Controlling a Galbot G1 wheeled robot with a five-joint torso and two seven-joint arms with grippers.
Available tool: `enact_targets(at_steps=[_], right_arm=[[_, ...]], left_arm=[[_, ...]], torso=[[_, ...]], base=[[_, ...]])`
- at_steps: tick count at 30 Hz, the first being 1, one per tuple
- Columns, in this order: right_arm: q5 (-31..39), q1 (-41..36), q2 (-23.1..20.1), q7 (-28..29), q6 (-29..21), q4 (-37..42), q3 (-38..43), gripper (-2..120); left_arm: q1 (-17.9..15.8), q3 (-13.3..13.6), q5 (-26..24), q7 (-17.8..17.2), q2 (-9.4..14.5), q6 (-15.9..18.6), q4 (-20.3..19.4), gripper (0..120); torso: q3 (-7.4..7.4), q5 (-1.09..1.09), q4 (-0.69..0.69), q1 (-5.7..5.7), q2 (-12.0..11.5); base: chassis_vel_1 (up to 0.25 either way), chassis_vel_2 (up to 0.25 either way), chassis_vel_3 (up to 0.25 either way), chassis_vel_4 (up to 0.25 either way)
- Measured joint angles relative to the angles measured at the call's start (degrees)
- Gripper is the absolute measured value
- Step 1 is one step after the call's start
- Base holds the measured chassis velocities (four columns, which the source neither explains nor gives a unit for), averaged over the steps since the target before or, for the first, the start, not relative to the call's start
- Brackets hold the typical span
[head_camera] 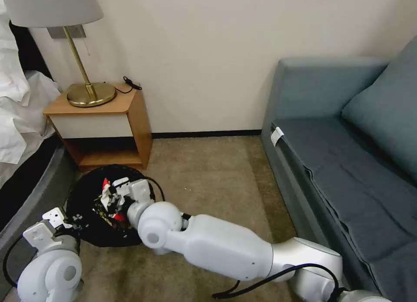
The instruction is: Pick up the trash bin, then pick up the garbage on the floor and place it into the trash bin.
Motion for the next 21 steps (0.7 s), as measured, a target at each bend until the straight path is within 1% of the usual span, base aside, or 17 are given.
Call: enact_targets(at_steps=[1, 3, 5, 6, 10, 11, 12, 13, 15, 17, 18, 19, 20, 21], right_arm=[[0.00, 0.00, 0.00, 0.00, 0.00, 0.00, 0.00, 16], [-0.14, 0.00, -0.63, -0.32, 0.06, 0.64, -0.05, 25], [-0.46, 0.00, -1.51, -0.44, 0.06, 1.51, -0.05, 36], [-0.46, 0.00, -1.51, -0.44, 0.06, 1.51, -0.05, 36], [-0.85, 0.39, -2.53, -0.85, -0.05, 2.66, 0.15, 53], [-0.85, 0.39, -2.53, -0.85, -0.05, 2.66, 0.15, 53], [-1.05, 0.50, -2.62, -0.88, -0.09, 2.76, 0.23, 60], [-1.64, 0.60, -2.67, -0.90, -0.11, 2.86, 0.37, 63], [-4.44, 1.37, -3.16, -2.06, -0.02, 3.20, 1.48, 73], [-5.02, 1.61, -3.33, -2.50, 0.00, 3.27, 1.77, 74], [-8.77, 4.33, -5.11, -6.44, 0.09, 3.35, 3.65, 82], [-11.09, 6.71, -6.51, -9.23, 0.19, 2.73, 4.66, 88], [-11.09, 6.71, -6.51, -9.23, 0.19, 2.73, 4.66, 88], [-12.26, 7.92, -7.38, -10.95, 0.39, 2.28, 5.01, 90]], left_arm=[[0.00, 0.00, 0.00, 0.00, 0.00, 0.00, 0.00, 2], [0.08, 0.01, 0.14, -0.03, -0.23, 0.00, -0.11, 2], [0.12, 0.05, 0.23, -0.03, -0.33, 0.00, -0.12, 2], [0.12, 0.05, 0.23, -0.03, -0.33, 0.00, -0.12, 2], [-0.03, 0.10, 0.27, -0.04, -0.35, 0.00, -0.12, 2], [-0.03, 0.10, 0.27, -0.04, -0.35, 0.00, -0.12, 2], [-0.08, 0.12, 0.27, -0.03, -0.32, -0.01, -0.08, 2], [-0.13, 0.12, 0.26, -0.03, -0.22, -0.02, -0.01, 2], [-0.21, -0.03, 0.15, -0.01, 0.02, -0.03, 0.29, 2], [-0.22, -0.05, 0.14, 0.00, 0.05, -0.03, 0.33, 2], [-0.32, -0.23, 0.06, 0.02, 0.29, -0.12, 0.67, 2], [-0.41, -0.32, -0.04, 0.05, 0.40, -0.16, 0.78, 2], [-0.41, -0.32, -0.04, 0.05, 0.40, -0.16, 0.78, 2], [-0.45, -0.37, -0.13, 0.08, 0.44, -0.16, 0.79, 2]], torso=[[0.00, 0.00, 0.00, 0.00, 0.00], [0.00, 0.00, 0.00, 0.00, 0.00], [0.00, 0.01, -0.01, 0.00, 0.00], [0.00, 0.01, -0.01, 0.00, 0.00], [0.00, 0.01, 0.00, 0.00, 0.00], [0.00, 0.01, 0.00, 0.00, 0.00], [0.00, 0.01, -0.01, 0.00, 0.00], [0.00, 0.01, 0.00, 0.00, 0.00], [0.00, 0.01, 0.01, 0.00, 0.00], [0.00, 0.01, 0.01, 0.00, 0.00], [0.00, 0.02, 0.01, 0.00, 0.00], [0.00, 0.02, 0.01, 0.00, 0.00], [0.00, 0.02, 0.01, 0.00, 0.00], [0.00, 0.02, 0.00, 0.00, 0.00]], base=[[0.000, 0.000, 0.000, 0.000], [0.000, 0.000, 0.000, 0.000], [0.000, 0.000, 0.000, 0.000], [0.000, 0.000, 0.000, 0.000], [0.000, 0.000, 0.000, 0.000], [0.000, 0.000, 0.000, 0.000], [0.000, 0.000, 0.000, 0.000], [0.000, 0.000, 0.000, 0.000], [0.000, 0.000, 0.000, 0.000], [0.000, 0.000, 0.000, 0.000], [0.000, 0.000, 0.000, 0.000], [0.000, 0.000, 0.000, 0.000], [0.000, 0.000, 0.000, 0.000], [0.000, 0.000, 0.000, 0.000]])
